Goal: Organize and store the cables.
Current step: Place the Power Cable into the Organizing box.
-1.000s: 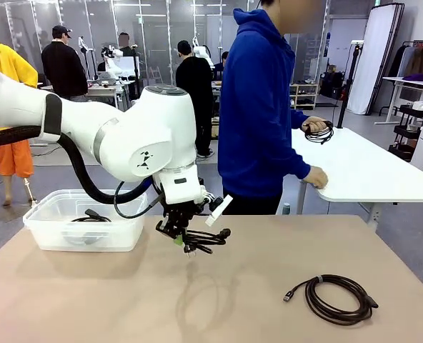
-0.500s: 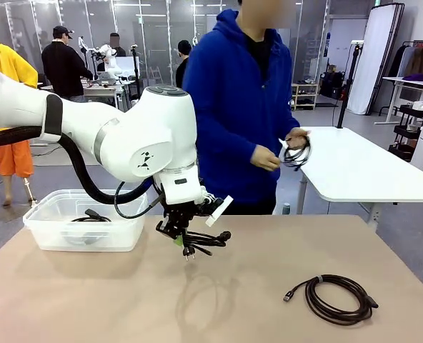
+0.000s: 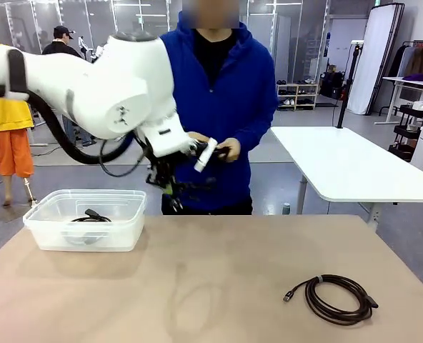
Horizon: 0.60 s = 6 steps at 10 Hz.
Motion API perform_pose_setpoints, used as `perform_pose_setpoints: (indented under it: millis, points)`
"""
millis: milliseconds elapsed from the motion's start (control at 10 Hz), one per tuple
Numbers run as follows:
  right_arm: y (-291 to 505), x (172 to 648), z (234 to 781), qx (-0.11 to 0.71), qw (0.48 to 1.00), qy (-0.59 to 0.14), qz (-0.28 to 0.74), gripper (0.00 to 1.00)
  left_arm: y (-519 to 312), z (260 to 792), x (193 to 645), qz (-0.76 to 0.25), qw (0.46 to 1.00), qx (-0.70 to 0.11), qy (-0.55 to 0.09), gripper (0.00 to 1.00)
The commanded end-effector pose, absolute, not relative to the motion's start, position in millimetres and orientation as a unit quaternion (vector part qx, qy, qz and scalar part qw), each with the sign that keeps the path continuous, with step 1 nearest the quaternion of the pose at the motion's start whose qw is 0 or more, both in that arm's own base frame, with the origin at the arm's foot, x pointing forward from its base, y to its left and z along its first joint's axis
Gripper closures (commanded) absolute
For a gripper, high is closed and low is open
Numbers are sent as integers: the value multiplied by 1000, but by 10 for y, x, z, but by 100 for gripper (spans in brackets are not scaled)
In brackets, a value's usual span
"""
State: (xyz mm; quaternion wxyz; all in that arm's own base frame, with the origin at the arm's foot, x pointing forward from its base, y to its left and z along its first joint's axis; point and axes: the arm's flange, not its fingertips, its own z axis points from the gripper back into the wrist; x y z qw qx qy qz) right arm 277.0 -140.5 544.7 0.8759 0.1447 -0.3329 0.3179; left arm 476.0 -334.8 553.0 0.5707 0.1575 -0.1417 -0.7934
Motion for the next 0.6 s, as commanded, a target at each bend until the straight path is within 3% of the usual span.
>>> perform_pose_setpoints:
  millis: [0, 200, 500]
  points:
    - [-1403, 2752, 5437, 146, 873, -334, 326, 0, -3096, 5613, 4765, -756, 602, 197, -166, 83]
    - [-1403, 2752, 5437, 146, 873, -334, 326, 0, -2643, 5766, 4886, -754, 601, 190, -182, 83]
    - [-1403, 2752, 5437, 146, 873, -334, 326, 0, -1771, 5761, 5035, -706, 645, 209, -204, 83]
